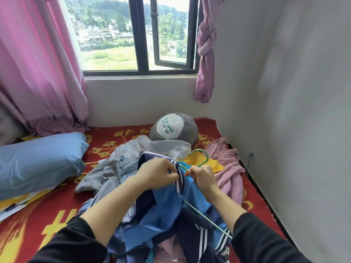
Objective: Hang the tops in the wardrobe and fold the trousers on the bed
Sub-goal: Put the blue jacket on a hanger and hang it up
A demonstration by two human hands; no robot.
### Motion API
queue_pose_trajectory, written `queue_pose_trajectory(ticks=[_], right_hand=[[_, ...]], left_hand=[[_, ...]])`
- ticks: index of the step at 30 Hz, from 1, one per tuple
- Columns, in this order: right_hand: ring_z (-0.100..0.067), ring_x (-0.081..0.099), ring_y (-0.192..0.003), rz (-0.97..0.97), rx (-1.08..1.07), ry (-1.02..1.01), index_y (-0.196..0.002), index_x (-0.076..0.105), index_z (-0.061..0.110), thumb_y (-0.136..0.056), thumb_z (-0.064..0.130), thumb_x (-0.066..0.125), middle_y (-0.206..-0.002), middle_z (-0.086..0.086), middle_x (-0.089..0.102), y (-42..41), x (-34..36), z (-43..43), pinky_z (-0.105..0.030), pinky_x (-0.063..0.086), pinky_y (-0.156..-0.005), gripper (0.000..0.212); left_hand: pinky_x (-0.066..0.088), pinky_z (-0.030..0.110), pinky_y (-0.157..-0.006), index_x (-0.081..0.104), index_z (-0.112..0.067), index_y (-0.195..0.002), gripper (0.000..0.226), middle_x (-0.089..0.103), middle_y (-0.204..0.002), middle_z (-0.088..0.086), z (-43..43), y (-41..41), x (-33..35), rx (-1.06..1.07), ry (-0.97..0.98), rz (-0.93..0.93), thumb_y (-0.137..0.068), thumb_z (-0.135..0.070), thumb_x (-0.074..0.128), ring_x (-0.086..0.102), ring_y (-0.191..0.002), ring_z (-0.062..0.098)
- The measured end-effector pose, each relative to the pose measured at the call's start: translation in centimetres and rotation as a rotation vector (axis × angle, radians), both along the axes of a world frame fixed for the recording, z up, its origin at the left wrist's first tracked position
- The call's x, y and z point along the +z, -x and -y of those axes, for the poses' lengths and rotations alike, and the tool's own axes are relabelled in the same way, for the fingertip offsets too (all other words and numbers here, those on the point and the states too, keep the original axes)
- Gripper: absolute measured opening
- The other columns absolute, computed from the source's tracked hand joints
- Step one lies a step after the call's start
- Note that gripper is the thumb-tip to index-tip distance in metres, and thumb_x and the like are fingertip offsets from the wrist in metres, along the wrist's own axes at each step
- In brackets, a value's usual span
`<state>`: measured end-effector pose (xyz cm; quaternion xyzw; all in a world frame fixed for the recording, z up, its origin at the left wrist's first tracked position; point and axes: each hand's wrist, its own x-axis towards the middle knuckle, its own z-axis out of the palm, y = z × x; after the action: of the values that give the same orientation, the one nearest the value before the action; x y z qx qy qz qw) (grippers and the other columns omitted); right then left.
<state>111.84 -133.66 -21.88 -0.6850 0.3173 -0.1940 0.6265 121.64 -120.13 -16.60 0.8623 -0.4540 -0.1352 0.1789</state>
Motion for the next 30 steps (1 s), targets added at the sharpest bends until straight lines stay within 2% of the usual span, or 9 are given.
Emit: queue_pose_trajectory(ticks=[2, 5, 7, 10, 13, 15, 20, 26, 30], right_hand=[[-0.01, 0.031, -0.044, 0.013, 0.066, 0.008, -0.059, 0.066, -0.002, -0.051, 0.022, 0.051, -0.045, 0.001, 0.04, 0.7, 0.4, -0.1, -0.019, 0.026, -0.043, 0.03], [-0.004, 0.03, -0.037, -0.004, 0.231, -0.102, -0.077, 0.066, -0.012, -0.05, 0.013, 0.045, -0.042, 0.011, 0.046, 1.5, 0.3, -0.4, -0.014, 0.021, -0.037, 0.042], [-0.006, 0.029, -0.041, 0.0, 0.356, -0.262, -0.089, 0.064, -0.018, -0.049, 0.008, 0.042, -0.05, 0.004, 0.048, 1.8, -0.5, -0.6, -0.017, 0.016, -0.038, 0.052], [-0.01, 0.047, -0.055, -0.019, 0.453, -0.427, -0.09, 0.069, -0.005, -0.064, 0.002, 0.04, -0.066, -0.002, 0.059, 2.3, -1.0, 0.1, -0.018, 0.033, -0.047, 0.039], [-0.006, 0.054, -0.061, -0.171, 0.389, -0.064, -0.081, 0.067, 0.011, -0.083, 0.002, 0.059, -0.067, 0.005, 0.063, 2.0, -1.5, 0.7, -0.017, 0.04, -0.055, 0.013], [-0.004, 0.047, -0.059, -0.268, 0.391, 0.229, -0.077, 0.056, 0.019, -0.077, 0.023, 0.076, -0.067, 0.008, 0.055, 1.4, -2.1, 0.4, -0.019, 0.038, -0.056, 0.021], [-0.024, 0.057, -0.071, -0.406, 0.314, 0.837, -0.081, 0.044, 0.017, -0.078, 0.045, 0.061, -0.078, -0.001, 0.059, -0.4, -3.2, -0.6, -0.032, 0.035, -0.056, 0.033], [-0.029, 0.056, -0.077, -0.268, 0.332, 0.975, -0.082, 0.044, 0.019, -0.089, 0.028, 0.052, -0.083, -0.005, 0.06, 0.0, -2.2, -1.0, -0.029, 0.031, -0.063, 0.014], [-0.032, 0.058, -0.088, -0.398, 0.328, 1.084, -0.098, 0.053, 0.012, -0.083, 0.012, 0.052, -0.098, -0.006, 0.059, 0.5, -2.4, 0.7, -0.029, 0.029, -0.068, 0.016]], left_hand=[[0.048, 0.03, -0.08, 0.061, -0.024, -0.112, 0.031, 0.064, -0.111, -0.002, -0.2, -1.8, -0.9, 0.145, 0.118, 0.259, -0.081, -0.024, 0.054, 0.059, -0.104, 0.02], [0.033, 0.039, -0.105, 0.049, -0.023, -0.129, 0.045, 0.049, -0.136, 0.0, -0.4, -3.2, -2.4, 0.037, -0.228, 0.393, -0.085, -0.019, 0.053, 0.043, -0.129, 0.023], [0.039, 0.035, -0.086, 0.058, -0.021, -0.109, 0.022, 0.061, -0.117, 0.001, -0.4, -3.1, -2.9, 0.008, -0.267, 0.44, -0.089, -0.021, 0.049, 0.053, -0.116, 0.024], [0.035, 0.03, -0.066, 0.06, -0.022, -0.098, 0.015, 0.061, -0.103, -0.002, -0.5, -3.2, -3.2, -0.054, -0.162, 0.511, -0.094, -0.027, 0.046, 0.057, -0.104, 0.021], [0.032, 0.029, -0.064, 0.061, -0.021, -0.099, 0.015, 0.059, -0.101, -0.003, -0.6, -2.7, -3.3, -0.131, -0.081, 0.525, -0.094, -0.027, 0.047, 0.056, -0.103, 0.02], [0.031, 0.029, -0.064, 0.061, -0.021, -0.102, 0.016, 0.059, -0.102, -0.003, -0.4, -2.2, -3.2, -0.172, -0.037, 0.506, -0.092, -0.024, 0.048, 0.054, -0.103, 0.019], [0.037, 0.029, -0.065, 0.063, -0.022, -0.1, 0.017, 0.059, -0.1, -0.005, -0.5, -2.3, -3.0, -0.188, 0.028, 0.478, -0.091, -0.022, 0.048, 0.053, -0.103, 0.017], [0.034, 0.029, -0.064, 0.066, -0.021, -0.097, 0.013, 0.062, -0.095, -0.002, -1.5, -2.7, -2.9, -0.157, 0.145, 0.429, -0.091, -0.021, 0.054, 0.057, -0.097, 0.022], [0.04, 0.031, -0.062, 0.067, -0.02, -0.095, 0.016, 0.062, -0.09, -0.002, -1.8, -2.6, -2.8, -0.207, 0.184, 0.442, -0.088, -0.021, 0.053, 0.059, -0.092, 0.023]])
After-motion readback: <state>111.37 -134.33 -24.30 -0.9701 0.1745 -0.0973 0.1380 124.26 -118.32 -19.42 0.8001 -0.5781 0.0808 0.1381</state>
